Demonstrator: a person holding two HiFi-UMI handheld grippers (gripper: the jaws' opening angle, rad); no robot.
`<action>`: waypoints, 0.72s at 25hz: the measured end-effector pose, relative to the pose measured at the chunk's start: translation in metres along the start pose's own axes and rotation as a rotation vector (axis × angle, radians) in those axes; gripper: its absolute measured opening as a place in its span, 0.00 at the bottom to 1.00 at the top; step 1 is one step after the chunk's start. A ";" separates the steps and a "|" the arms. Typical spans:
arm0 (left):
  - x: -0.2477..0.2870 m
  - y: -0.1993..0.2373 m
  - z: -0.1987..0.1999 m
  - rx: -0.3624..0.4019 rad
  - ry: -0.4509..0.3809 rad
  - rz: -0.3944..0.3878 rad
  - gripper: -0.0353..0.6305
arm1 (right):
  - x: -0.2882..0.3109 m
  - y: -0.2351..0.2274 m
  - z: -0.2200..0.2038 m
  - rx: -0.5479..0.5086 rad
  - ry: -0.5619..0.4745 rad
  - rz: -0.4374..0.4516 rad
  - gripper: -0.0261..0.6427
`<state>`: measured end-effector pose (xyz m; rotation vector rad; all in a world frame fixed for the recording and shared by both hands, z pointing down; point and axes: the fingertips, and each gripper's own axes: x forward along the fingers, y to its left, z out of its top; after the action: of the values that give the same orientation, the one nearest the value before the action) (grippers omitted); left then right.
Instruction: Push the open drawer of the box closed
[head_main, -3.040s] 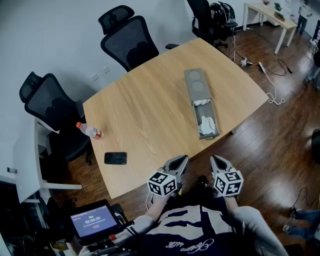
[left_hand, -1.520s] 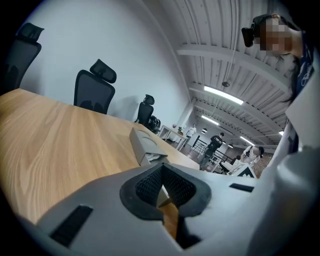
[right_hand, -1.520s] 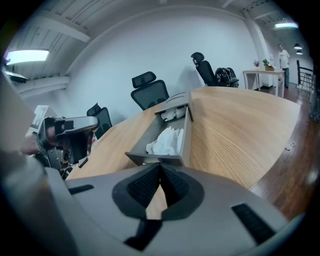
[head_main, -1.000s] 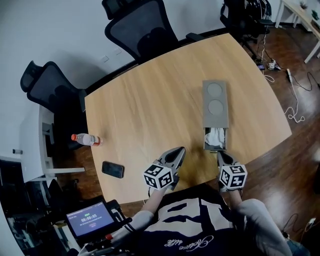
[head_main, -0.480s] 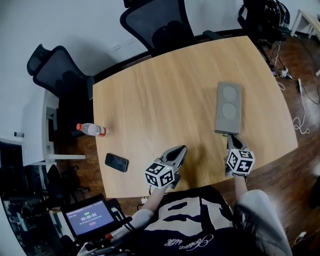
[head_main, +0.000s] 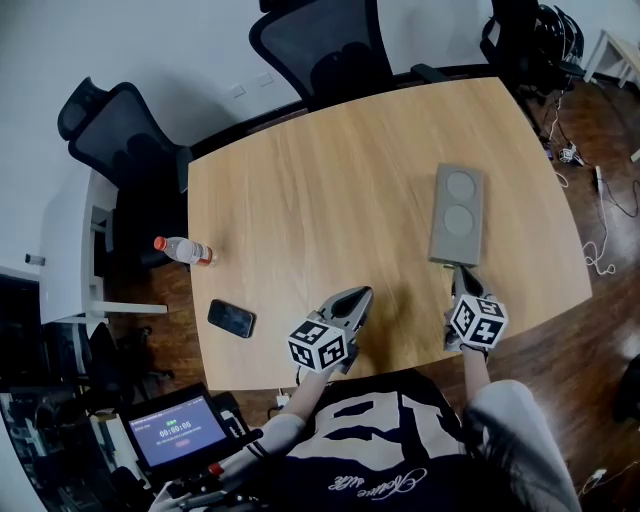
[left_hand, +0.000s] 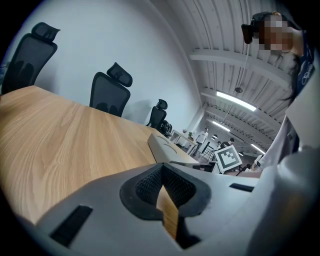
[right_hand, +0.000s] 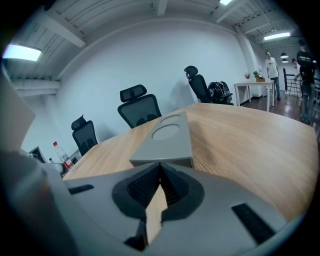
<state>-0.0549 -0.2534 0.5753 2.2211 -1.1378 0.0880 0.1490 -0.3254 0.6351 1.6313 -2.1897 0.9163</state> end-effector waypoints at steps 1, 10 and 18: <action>0.000 -0.003 0.000 0.004 0.000 -0.008 0.05 | -0.005 0.004 0.000 0.015 -0.009 0.007 0.04; -0.001 -0.051 -0.012 0.057 0.020 -0.101 0.05 | -0.071 0.026 -0.026 0.041 -0.033 0.055 0.04; -0.026 -0.113 -0.049 0.100 0.052 -0.164 0.05 | -0.147 0.040 -0.062 0.044 -0.074 0.083 0.04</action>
<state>0.0242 -0.1590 0.5486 2.3776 -0.9384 0.1360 0.1518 -0.1675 0.5888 1.6294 -2.3188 0.9472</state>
